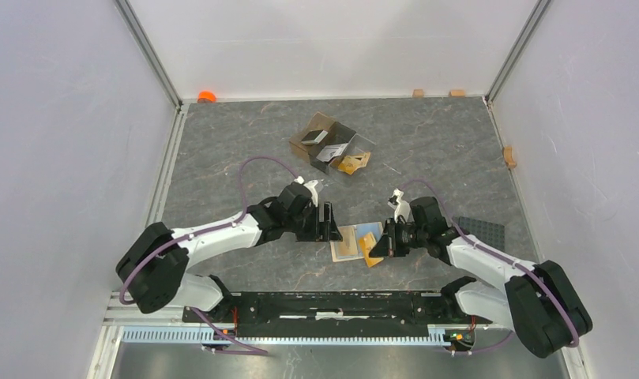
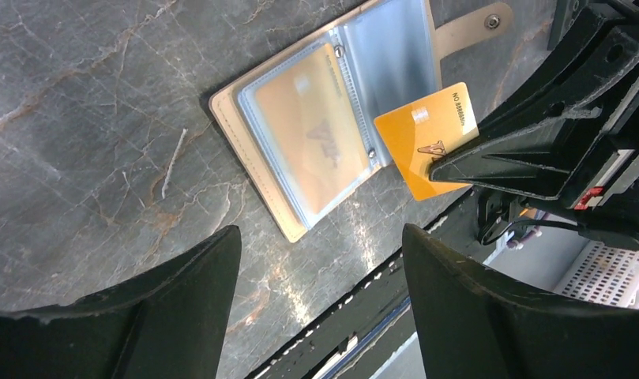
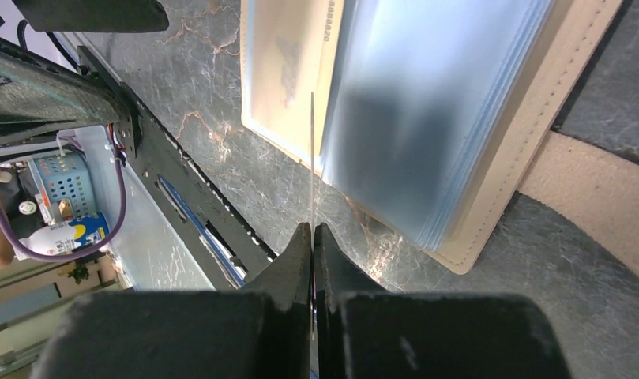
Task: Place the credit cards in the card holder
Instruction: Insert the credit card into the card holder.
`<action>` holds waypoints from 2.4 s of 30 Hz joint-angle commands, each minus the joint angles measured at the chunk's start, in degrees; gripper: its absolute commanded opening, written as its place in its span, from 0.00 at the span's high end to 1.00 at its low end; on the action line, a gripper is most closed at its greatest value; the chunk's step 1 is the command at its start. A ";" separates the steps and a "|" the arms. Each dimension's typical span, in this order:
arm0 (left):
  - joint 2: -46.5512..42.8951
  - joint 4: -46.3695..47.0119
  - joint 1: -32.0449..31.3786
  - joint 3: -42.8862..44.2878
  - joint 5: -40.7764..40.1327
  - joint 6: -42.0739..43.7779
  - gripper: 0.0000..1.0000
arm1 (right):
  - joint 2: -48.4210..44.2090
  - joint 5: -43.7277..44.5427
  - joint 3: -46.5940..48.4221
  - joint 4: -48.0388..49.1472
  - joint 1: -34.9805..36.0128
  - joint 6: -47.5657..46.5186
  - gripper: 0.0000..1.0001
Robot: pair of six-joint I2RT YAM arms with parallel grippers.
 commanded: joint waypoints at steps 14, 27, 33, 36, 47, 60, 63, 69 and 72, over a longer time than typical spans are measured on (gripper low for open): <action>7.48 5.41 -0.28 0.64 -2.01 -1.76 0.23 | 10.31 -2.83 0.10 11.76 -0.49 2.52 1.00; 13.17 5.35 -0.28 0.76 -5.40 1.23 0.43 | 18.24 -0.31 2.01 18.26 -0.82 3.55 1.00; 13.78 5.20 -0.26 0.71 -5.98 1.84 0.53 | 21.90 0.88 3.23 21.28 -0.81 3.84 1.00; 13.80 4.41 -0.26 0.76 -6.50 2.19 0.55 | 23.20 1.83 3.55 22.71 -0.81 4.06 1.00; 13.36 4.07 -0.28 0.82 -5.76 2.38 0.66 | 24.85 3.51 -0.33 30.22 -0.79 6.87 1.00; 14.73 3.83 -0.28 0.60 -6.22 2.01 0.72 | 24.63 5.46 -1.07 30.47 -0.72 9.22 1.00; 14.77 3.90 -0.28 0.80 -6.11 2.11 0.72 | 25.25 5.11 -1.18 31.08 0.03 9.58 1.00; 14.90 4.38 -0.28 0.65 -5.59 2.06 0.73 | 26.39 5.59 -2.25 34.13 2.05 11.90 1.00; 14.76 4.44 -0.28 0.64 -5.40 2.10 0.74 | 27.38 6.05 -2.78 36.21 2.97 13.02 1.00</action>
